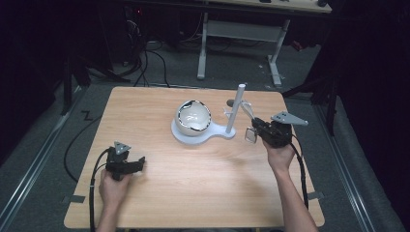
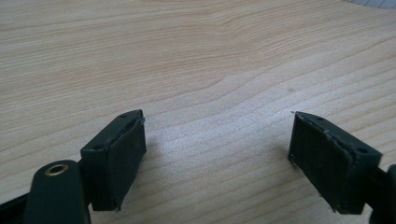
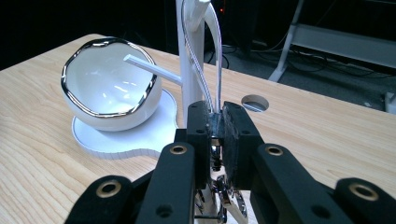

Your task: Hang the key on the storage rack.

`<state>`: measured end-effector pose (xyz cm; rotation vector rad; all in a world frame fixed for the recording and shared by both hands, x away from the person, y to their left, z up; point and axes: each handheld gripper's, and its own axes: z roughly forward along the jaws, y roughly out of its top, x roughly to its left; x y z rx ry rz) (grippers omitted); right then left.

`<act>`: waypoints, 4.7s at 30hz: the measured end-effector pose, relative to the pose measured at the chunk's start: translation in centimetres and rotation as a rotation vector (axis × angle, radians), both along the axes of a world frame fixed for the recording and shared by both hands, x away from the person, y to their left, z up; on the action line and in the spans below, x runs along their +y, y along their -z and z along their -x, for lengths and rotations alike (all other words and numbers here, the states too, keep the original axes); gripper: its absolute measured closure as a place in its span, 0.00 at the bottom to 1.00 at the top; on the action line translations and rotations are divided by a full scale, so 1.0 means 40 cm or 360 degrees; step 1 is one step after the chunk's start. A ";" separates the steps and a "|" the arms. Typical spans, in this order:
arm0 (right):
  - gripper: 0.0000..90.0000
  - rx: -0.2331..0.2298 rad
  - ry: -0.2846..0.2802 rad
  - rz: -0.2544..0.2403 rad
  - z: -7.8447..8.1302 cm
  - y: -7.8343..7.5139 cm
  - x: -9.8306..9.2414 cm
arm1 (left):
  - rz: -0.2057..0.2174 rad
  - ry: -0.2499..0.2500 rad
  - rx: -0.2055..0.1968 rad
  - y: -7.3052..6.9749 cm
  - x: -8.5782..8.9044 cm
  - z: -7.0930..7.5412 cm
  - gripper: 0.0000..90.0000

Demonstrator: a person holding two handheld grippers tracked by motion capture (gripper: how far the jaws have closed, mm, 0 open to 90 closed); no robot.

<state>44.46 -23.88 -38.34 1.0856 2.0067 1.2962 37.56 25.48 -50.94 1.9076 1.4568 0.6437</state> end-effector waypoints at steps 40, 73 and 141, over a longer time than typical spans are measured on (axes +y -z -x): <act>0.91 0.0062 0.0020 0.0004 -0.033 0.043 0.026 | 0.0000 0.0000 0.0000 0.000 0.000 0.000 0.21; 0.91 0.0090 0.0027 -0.0024 -0.062 0.064 0.045 | 0.0000 0.0000 0.0000 0.000 0.000 0.000 0.21; 0.60 0.0049 0.0114 -0.0088 0.036 0.037 -0.077 | 0.0000 -0.0001 0.0000 0.000 0.000 0.000 0.21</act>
